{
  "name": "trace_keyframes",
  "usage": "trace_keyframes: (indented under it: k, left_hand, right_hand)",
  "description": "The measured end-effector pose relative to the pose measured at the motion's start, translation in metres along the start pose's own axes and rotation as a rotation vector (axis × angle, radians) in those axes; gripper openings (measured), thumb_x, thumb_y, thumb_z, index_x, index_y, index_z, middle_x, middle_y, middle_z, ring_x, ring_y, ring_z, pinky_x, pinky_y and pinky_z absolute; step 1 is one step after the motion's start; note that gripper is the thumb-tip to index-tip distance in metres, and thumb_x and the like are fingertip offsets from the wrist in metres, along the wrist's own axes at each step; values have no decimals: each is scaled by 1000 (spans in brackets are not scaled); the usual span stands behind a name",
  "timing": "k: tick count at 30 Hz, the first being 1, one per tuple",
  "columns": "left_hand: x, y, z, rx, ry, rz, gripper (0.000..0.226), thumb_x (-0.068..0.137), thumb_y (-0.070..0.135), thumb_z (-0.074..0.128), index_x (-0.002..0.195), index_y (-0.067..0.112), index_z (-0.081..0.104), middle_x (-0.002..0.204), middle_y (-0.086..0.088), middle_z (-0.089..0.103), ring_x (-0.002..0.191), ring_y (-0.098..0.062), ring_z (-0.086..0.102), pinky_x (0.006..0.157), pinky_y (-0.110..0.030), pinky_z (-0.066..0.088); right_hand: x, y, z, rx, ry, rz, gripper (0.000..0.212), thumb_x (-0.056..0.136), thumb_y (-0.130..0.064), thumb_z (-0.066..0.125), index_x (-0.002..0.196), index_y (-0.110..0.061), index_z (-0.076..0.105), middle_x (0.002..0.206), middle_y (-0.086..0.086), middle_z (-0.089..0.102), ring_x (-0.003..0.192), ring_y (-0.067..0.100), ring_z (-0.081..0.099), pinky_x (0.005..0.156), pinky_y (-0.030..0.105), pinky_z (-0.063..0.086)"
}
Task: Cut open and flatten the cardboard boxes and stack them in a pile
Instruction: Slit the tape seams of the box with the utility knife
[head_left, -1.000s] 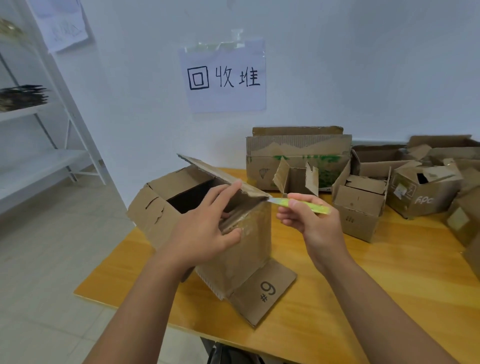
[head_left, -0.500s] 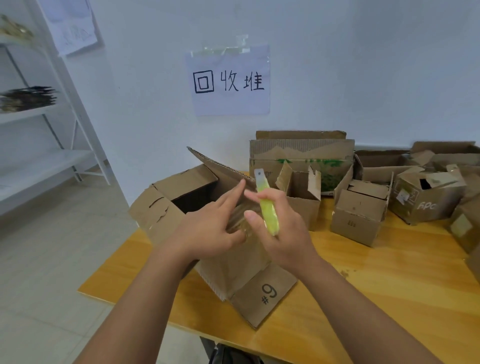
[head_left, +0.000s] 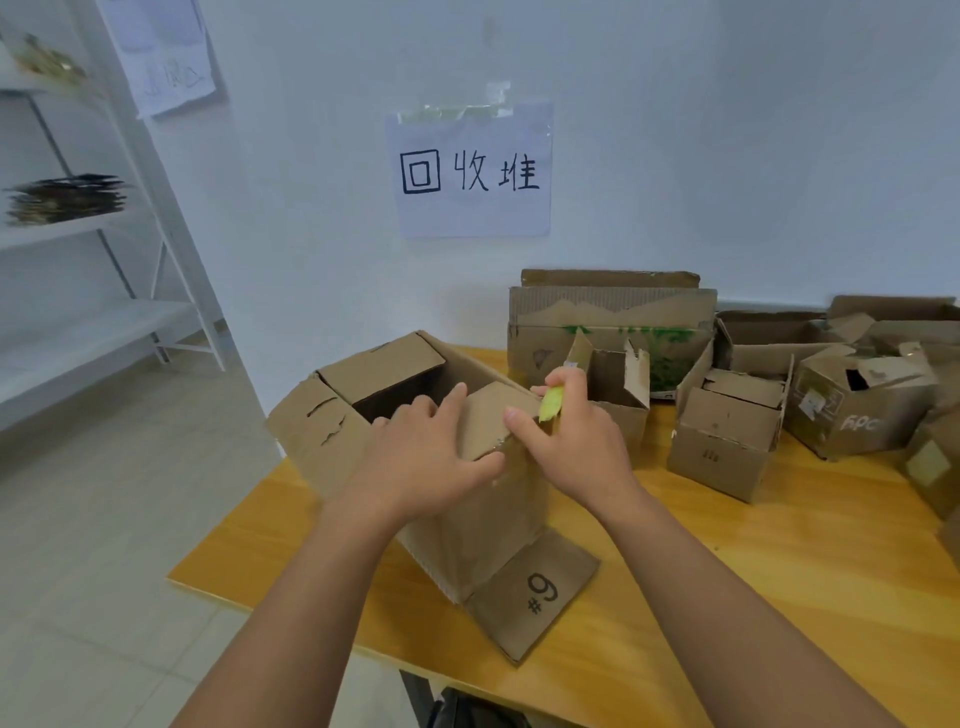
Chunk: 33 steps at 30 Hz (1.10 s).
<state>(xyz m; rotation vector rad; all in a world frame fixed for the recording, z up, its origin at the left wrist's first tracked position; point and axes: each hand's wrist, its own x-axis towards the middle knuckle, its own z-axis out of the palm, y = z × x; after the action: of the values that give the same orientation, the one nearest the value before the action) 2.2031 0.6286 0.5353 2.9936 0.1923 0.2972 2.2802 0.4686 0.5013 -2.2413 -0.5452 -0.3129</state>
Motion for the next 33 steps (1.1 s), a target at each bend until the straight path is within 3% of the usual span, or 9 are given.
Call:
trace_keyframes:
  k: [3,11,15,17,20,23,26,29,33]
  left_hand:
    - [-4,-4,-8,-42,27,1,92,84,71,49,156,31,8,144,1,37,128,-18,36,99,-33,36]
    - [-18,-18,-24,120,367,146,96,79,65,65,155,30,18,148,6,41,130,-22,38,105,-38,33]
    - [-32,-23,-28,38,391,315,80,83,36,75,151,28,33,151,3,42,108,-23,59,84,-36,50]
    - [-41,-18,-27,-52,375,364,86,88,18,70,154,36,17,160,1,27,88,-17,61,69,-31,55]
    - [-52,-6,-18,-124,402,378,112,84,0,67,153,43,-10,164,-10,6,62,-6,50,49,-20,48]
    - [-60,5,-12,-193,350,387,113,86,-2,63,151,40,-19,153,-13,36,60,-7,47,52,-15,44]
    - [-63,3,-5,-226,244,305,113,99,8,50,120,61,-48,121,8,62,85,-11,61,72,-19,50]
    - [-62,-2,-1,-283,242,373,98,96,18,53,138,56,-28,141,26,48,98,1,57,74,-4,39]
    - [-67,-3,-10,-419,2,380,64,85,42,39,147,50,22,140,27,49,113,15,46,89,-11,43]
  right_hand:
    - [1,-4,2,55,-5,34,52,90,-59,58,123,-32,30,128,-9,60,102,17,60,87,42,54]
    - [7,-14,13,469,47,32,35,96,-35,61,118,-34,33,139,-13,54,123,13,52,103,40,44]
    - [9,-10,18,479,44,43,30,99,-35,57,118,-27,37,119,-8,61,107,13,56,80,26,45]
    - [7,-8,16,569,63,93,28,98,-38,57,118,-26,42,116,-5,59,105,12,56,77,22,44]
    - [6,-10,1,766,167,187,17,99,-41,55,109,-29,50,111,-6,63,108,14,60,93,37,51]
    - [5,-18,-24,783,224,122,11,104,-36,45,106,-28,52,109,-14,69,106,2,62,99,35,46]
    - [-1,-26,-39,633,166,-10,10,103,-36,47,103,-33,56,108,-13,70,106,1,61,92,26,46]
    - [-7,-29,-40,380,-13,-71,7,100,-39,54,101,-33,58,98,-7,66,91,10,60,77,34,49]
    - [-14,-21,-36,260,-183,-5,23,92,-38,66,109,-32,52,109,-11,61,99,10,58,80,33,51]
